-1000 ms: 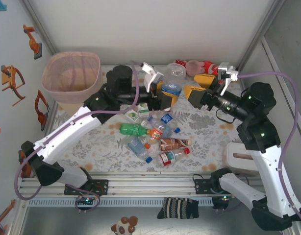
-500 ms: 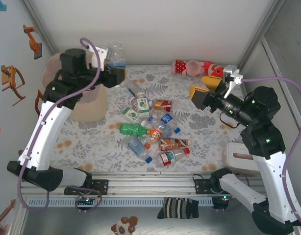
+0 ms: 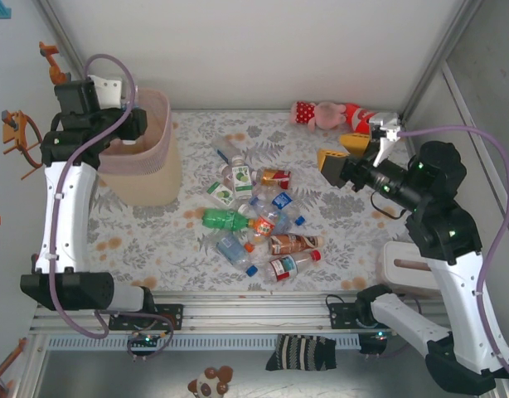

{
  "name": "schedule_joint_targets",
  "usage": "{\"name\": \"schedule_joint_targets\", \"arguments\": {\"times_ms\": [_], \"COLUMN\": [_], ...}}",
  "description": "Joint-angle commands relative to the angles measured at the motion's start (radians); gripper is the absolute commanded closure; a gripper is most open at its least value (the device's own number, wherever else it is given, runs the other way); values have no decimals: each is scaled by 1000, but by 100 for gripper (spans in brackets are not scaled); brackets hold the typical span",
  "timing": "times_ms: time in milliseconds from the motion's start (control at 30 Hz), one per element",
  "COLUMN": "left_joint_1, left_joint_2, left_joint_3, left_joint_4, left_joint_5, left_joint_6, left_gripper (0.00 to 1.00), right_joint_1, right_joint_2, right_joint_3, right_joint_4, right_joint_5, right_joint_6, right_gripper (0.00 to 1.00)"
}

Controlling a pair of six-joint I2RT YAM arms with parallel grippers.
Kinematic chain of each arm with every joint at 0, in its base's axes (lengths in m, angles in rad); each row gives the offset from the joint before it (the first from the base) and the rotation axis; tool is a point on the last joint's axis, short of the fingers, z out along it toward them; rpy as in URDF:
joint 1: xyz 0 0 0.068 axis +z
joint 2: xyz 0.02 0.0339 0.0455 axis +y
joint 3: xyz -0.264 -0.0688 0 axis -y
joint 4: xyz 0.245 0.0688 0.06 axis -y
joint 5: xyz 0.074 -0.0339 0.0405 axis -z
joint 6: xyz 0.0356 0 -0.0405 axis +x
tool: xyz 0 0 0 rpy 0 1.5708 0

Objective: Put the plastic bottles in the bin

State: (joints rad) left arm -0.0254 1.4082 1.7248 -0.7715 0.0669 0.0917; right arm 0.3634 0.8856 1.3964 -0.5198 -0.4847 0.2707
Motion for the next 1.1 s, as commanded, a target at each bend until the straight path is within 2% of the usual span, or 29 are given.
{"name": "schedule_joint_targets", "arguments": {"times_ms": [0, 333, 733, 1067], "left_joint_1": [38, 126, 152, 191], "left_joint_2": [38, 187, 355, 433], "left_joint_3": [36, 79, 85, 45], "left_joint_4": [9, -9, -61, -68], "left_joint_5": [-87, -170, -246, -193], "left_joint_6": [66, 138, 184, 162], "left_gripper": [45, 44, 42, 39], "right_joint_1": [3, 2, 2, 2], "right_joint_2": [4, 28, 47, 68], "right_joint_3": [36, 71, 85, 78], "right_joint_4": [-15, -55, -69, -44], "right_joint_5": [1, -9, -6, -18], "right_joint_6": [-27, -41, -40, -24], "right_gripper": [22, 22, 22, 22]}}
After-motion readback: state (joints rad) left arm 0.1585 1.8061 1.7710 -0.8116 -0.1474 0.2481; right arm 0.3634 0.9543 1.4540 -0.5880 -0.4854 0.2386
